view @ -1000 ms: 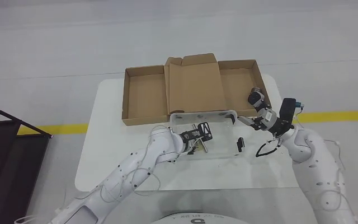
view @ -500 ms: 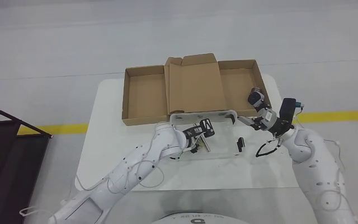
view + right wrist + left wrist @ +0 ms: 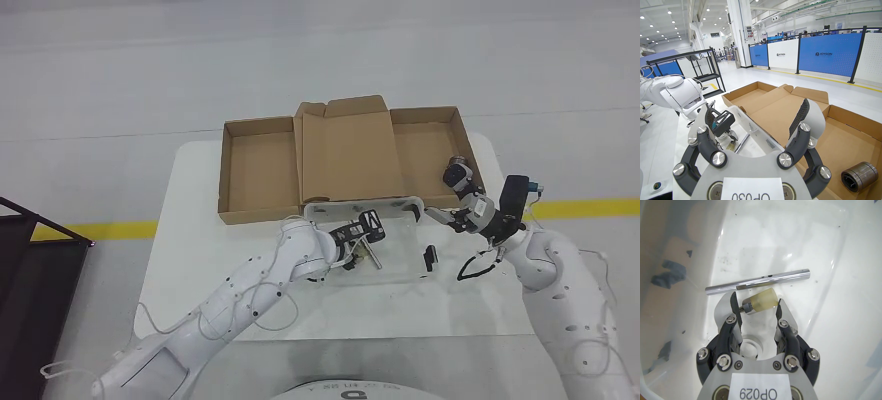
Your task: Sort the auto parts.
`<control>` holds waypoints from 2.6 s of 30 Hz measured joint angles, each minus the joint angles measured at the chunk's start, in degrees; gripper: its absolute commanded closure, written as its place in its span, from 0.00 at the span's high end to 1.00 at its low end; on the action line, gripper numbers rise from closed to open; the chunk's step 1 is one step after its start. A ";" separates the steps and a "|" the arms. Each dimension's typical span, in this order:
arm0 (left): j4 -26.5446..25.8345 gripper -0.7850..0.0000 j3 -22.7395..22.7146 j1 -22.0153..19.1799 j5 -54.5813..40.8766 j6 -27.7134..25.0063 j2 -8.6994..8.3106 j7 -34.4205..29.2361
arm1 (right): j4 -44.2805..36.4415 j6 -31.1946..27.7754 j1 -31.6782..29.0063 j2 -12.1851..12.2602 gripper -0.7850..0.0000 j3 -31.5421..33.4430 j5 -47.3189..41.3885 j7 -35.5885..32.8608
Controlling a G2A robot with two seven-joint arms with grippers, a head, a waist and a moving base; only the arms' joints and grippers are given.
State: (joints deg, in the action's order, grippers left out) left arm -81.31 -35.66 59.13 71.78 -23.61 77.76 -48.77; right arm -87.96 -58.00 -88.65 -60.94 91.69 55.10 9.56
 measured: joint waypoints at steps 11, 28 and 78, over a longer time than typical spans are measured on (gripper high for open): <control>-2.80 0.00 -2.37 1.69 2.23 -0.96 -0.95 3.09 | 0.00 0.00 0.00 0.00 1.00 0.00 0.00 0.00; -25.65 0.00 -25.95 20.56 2.64 -5.33 -8.14 14.29 | 0.00 0.00 0.00 0.00 1.00 0.00 0.00 0.00; -18.68 0.00 -45.47 22.51 -64.94 -27.12 -14.33 11.20 | 0.00 0.00 0.00 0.00 1.00 0.00 0.00 0.00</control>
State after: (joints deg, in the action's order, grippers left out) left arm -99.99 -81.13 81.64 6.85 -50.73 63.43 -37.57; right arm -87.96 -58.00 -88.65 -60.94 91.69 55.10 9.56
